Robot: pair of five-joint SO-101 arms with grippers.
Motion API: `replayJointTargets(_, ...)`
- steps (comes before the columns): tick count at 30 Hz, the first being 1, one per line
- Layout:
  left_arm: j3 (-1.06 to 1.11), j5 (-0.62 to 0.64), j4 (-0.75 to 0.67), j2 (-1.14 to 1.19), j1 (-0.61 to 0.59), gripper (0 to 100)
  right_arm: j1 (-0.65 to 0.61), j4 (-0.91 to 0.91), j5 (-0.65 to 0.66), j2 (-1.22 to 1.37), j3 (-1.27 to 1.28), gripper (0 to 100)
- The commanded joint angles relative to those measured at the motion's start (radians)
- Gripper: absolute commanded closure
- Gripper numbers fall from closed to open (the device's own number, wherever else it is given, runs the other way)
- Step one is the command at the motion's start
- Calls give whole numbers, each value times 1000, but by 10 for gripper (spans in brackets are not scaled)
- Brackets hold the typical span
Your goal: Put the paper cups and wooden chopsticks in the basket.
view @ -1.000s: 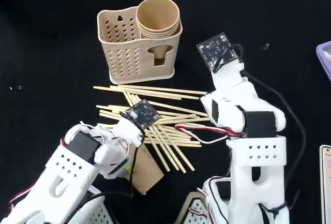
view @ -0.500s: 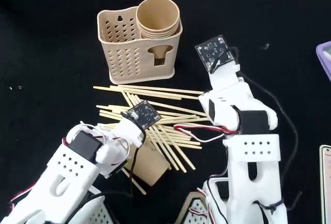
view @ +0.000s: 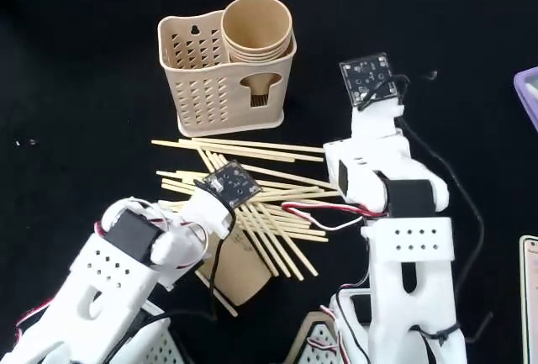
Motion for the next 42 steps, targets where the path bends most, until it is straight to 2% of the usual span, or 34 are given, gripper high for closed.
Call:
replayJointTargets(1,-163,-8,84,-11,10,970,15,-121,-55,-30,58,871)
replayJointTargets(7,-315,-6,170,-11,10,970,14,-262,-58,-30,197,871)
replayJointTargets(11,-366,-8,169,-11,5,970,14,-342,-58,-30,285,871)
replayJointTargets(15,-320,-9,129,3,1,970,14,-361,-58,-30,318,871)
replayJointTargets(17,-260,-9,81,15,-15,931,14,-359,-58,-30,321,871)
replayJointTargets(21,-173,20,-5,71,-113,741,14,-362,-57,-27,321,870)
replayJointTargets(24,-145,40,-71,100,-168,749,14,-364,-52,-24,323,870)
replayJointTargets(27,-143,40,-83,126,-170,754,14,-364,-52,-24,323,870)
replayJointTargets(36,-35,40,-91,184,-7,758,14,-364,-51,-24,325,871)
replayJointTargets(42,4,46,-137,183,18,758,14,-364,-51,-24,325,871)
